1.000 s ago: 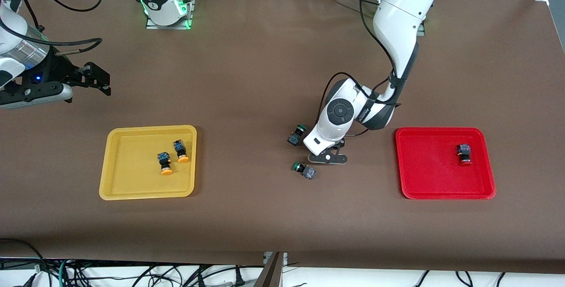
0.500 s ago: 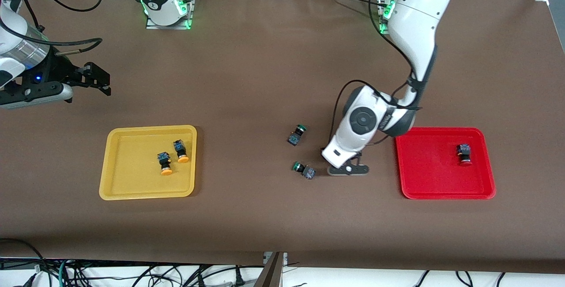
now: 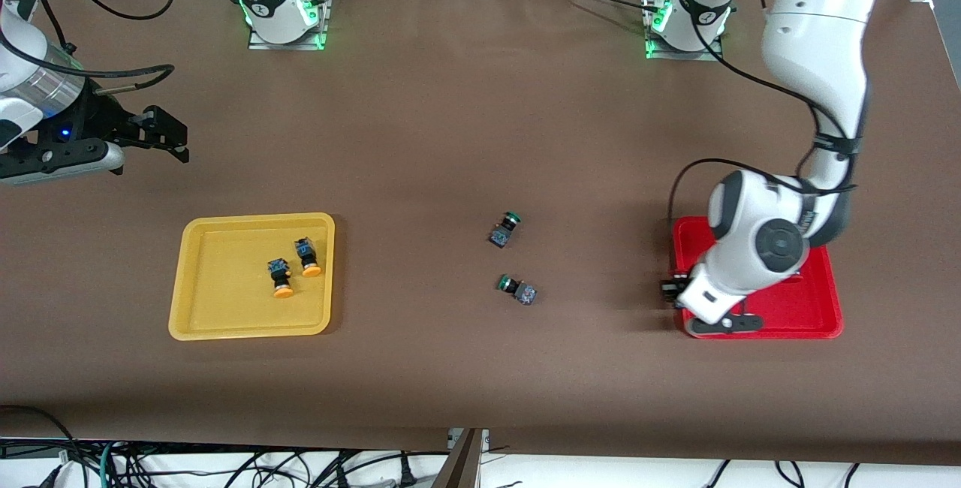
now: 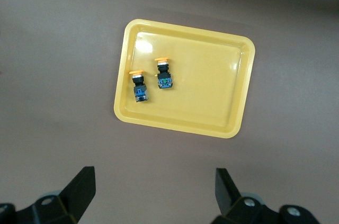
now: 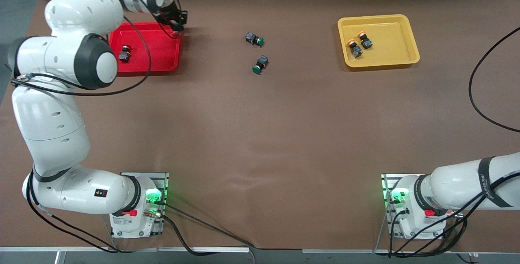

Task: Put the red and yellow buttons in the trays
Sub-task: 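Carry the red button with the left gripper over the red tray, then lower the red button into the red tray and open the left gripper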

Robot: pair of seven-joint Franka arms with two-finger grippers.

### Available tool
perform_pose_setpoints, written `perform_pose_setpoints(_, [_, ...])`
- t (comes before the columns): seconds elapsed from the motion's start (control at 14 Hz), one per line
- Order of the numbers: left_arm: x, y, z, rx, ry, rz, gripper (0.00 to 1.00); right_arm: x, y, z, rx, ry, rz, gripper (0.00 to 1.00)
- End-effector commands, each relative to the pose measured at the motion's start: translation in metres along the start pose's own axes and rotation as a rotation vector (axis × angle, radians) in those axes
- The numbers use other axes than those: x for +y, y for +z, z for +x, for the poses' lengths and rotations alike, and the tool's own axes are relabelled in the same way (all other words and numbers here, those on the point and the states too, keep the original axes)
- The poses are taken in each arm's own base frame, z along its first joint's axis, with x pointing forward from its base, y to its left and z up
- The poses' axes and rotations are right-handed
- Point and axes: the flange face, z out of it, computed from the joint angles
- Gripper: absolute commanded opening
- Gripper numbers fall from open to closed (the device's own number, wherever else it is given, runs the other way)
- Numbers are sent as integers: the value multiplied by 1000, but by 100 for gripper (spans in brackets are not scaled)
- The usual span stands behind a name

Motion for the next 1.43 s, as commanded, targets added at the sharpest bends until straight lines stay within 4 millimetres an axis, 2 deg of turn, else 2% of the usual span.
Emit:
perform_pose_setpoints(0.0, [-35, -1, -3, -19, 66, -5, 26, -3, -5, 2, -1, 9, 6, 100])
perform_pose_setpoints(0.14, [-79, 15, -8, -47, 74, -8, 26, -5, -6, 1, 1, 6, 6, 100])
perform_pose_setpoints(0.36, [-100, 27, -22, -82, 63, -10, 26, -5, -6, 1, -1, 6, 6, 100])
perform_pose_setpoints(0.86, [-99, 37, -46, -65, 63, -11, 26, -5, -4, 1, -10, 4, 7, 100])
perform_pose_setpoints(1.21, [-100, 46, -53, -50, 61, -10, 27, -6, -6, 1, -2, 5, 8, 100])
perform_pose_setpoints(1.29, [-100, 46, -54, -50, 63, -11, 31, -6, -6, 1, -4, 5, 8, 100])
perform_pose_setpoints(1.36, [-99, 44, -52, -47, 63, -10, 48, -6, -6, 1, -2, 5, 8, 100])
